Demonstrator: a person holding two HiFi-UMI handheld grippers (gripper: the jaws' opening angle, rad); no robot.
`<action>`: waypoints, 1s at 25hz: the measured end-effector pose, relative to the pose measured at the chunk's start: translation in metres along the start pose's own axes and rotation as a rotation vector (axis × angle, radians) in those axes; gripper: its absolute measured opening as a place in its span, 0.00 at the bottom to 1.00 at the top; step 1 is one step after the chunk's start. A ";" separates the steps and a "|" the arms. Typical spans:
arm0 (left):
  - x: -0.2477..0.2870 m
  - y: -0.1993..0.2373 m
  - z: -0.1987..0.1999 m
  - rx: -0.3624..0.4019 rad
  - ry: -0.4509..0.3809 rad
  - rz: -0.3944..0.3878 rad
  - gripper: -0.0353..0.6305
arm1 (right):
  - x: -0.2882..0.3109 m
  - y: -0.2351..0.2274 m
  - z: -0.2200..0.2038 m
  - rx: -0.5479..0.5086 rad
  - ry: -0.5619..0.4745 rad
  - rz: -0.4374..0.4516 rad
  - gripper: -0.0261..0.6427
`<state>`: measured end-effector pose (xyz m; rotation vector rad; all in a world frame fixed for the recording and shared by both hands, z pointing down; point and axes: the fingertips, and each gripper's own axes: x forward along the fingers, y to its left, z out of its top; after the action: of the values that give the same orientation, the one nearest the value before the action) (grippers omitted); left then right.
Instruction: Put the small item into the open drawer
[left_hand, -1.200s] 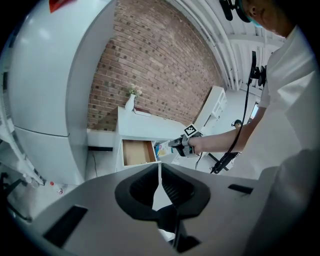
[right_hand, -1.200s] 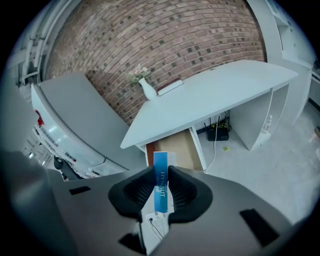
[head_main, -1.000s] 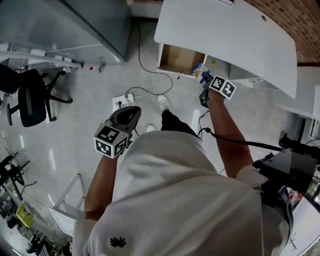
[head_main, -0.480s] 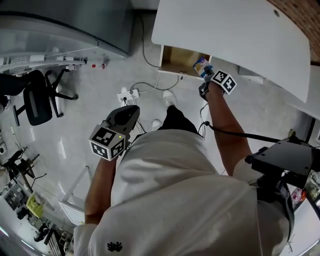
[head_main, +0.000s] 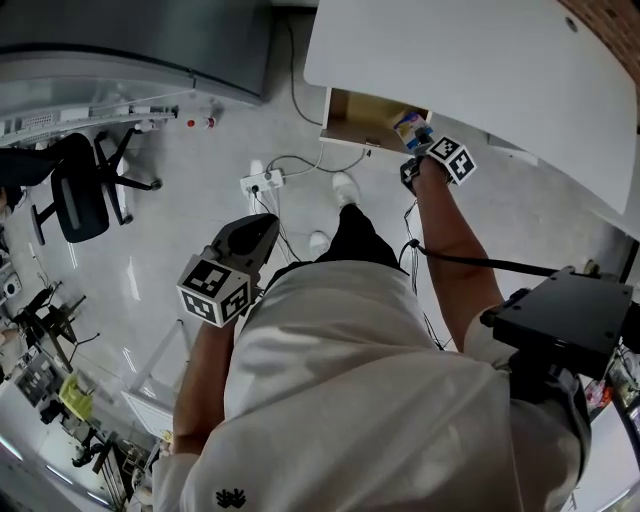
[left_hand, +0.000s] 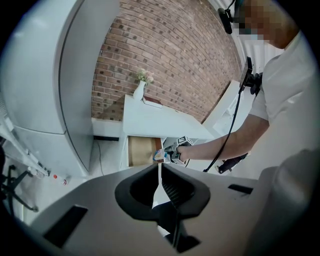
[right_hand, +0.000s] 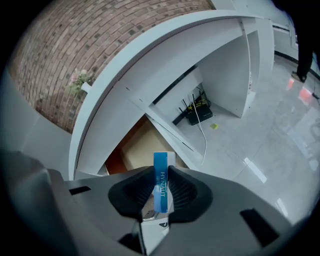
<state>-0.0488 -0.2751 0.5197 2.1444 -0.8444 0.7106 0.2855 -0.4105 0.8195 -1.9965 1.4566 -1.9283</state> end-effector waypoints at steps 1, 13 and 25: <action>0.002 0.001 -0.001 -0.004 0.003 0.004 0.11 | 0.004 -0.003 0.000 0.005 0.000 -0.006 0.20; 0.007 0.002 -0.002 -0.034 0.011 0.034 0.11 | 0.027 -0.014 -0.006 0.010 0.009 -0.055 0.20; -0.003 -0.002 -0.022 -0.067 0.004 0.068 0.11 | 0.031 -0.021 -0.014 -0.009 0.007 -0.077 0.21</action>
<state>-0.0536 -0.2564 0.5299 2.0625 -0.9299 0.7114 0.2810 -0.4090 0.8593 -2.0813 1.4133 -1.9628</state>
